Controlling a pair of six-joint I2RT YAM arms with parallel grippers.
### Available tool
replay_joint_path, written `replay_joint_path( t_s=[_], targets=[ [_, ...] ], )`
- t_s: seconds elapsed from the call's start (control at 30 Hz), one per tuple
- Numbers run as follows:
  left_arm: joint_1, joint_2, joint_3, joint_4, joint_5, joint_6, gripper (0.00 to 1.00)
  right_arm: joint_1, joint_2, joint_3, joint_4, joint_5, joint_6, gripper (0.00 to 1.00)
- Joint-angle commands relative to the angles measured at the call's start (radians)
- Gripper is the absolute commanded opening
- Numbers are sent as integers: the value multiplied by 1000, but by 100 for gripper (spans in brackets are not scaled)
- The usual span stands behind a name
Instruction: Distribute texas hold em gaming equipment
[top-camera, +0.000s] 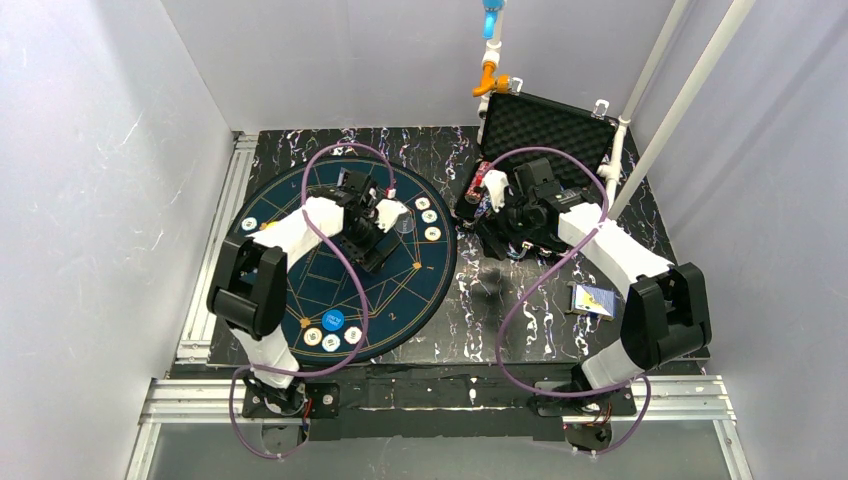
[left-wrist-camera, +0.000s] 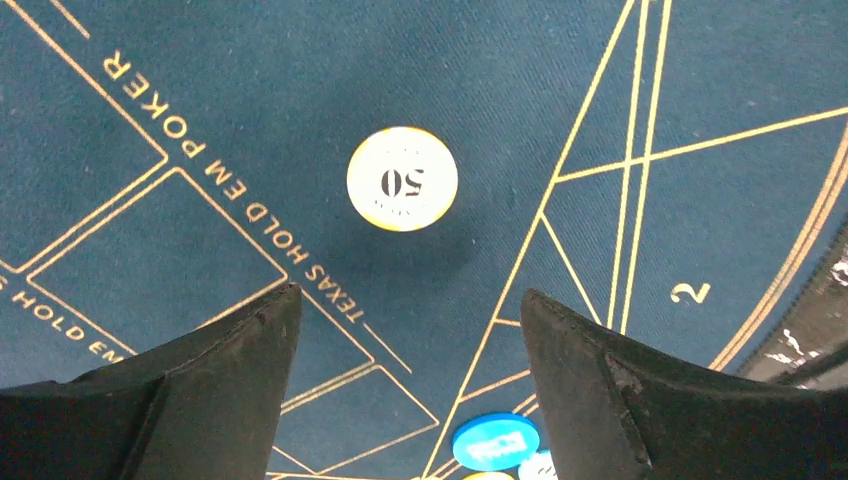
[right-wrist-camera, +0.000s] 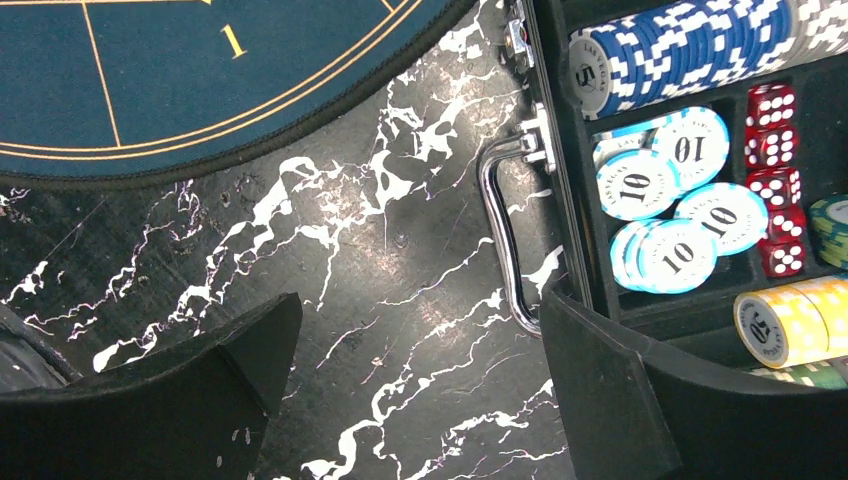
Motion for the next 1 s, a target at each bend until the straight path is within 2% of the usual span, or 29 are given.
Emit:
replay_joint_path(
  t_s=[0.0, 0.17, 0.33, 0.5, 0.7, 0.97],
  targets=[
    [-39, 34, 22, 62, -73, 4, 78, -3, -41, 10, 19, -15, -20, 98],
    [-48, 90, 40, 86, -85, 2, 78, -9, -60, -57, 51, -20, -65, 98],
    [-53, 132, 60, 103, -83, 0, 77, -11, -81, -126, 143, -22, -31, 98],
    [-67, 167, 68, 119, -82, 0, 76, -18, -78, -119, 148, -9, -34, 98],
    [-72, 193, 62, 123, -79, 3, 67, -23, -81, -129, 158, -6, -35, 98],
    [-73, 184, 12, 107, -109, 15, 43, -28, -71, -125, 156, -21, -39, 98]
  ],
)
